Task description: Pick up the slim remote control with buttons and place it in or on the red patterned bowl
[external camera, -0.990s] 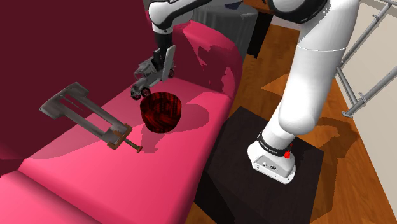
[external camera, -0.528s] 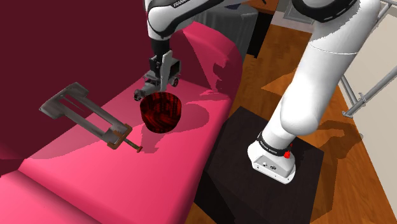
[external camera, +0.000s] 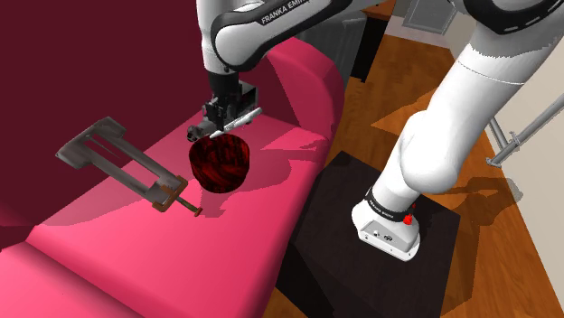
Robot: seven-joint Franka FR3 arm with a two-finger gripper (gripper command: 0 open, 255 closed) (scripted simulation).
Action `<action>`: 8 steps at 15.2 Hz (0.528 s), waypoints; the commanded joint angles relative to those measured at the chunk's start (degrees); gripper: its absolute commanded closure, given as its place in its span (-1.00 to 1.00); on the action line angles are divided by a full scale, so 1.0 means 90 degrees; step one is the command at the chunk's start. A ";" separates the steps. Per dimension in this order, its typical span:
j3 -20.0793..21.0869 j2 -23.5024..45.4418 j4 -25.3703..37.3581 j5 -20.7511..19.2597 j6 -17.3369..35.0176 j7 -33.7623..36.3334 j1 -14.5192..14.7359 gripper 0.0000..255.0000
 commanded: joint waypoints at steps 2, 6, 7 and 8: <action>0.0142 -0.0101 -0.0211 0.0017 0.0112 0.0274 0.0134 1.00; 0.0145 0.0070 -0.0380 -0.0013 0.0451 0.0298 0.0135 1.00; 0.0145 0.0116 -0.0419 -0.0021 0.0536 0.0304 0.0136 1.00; 0.0146 0.0164 -0.0456 -0.0030 0.0620 0.0311 0.0136 1.00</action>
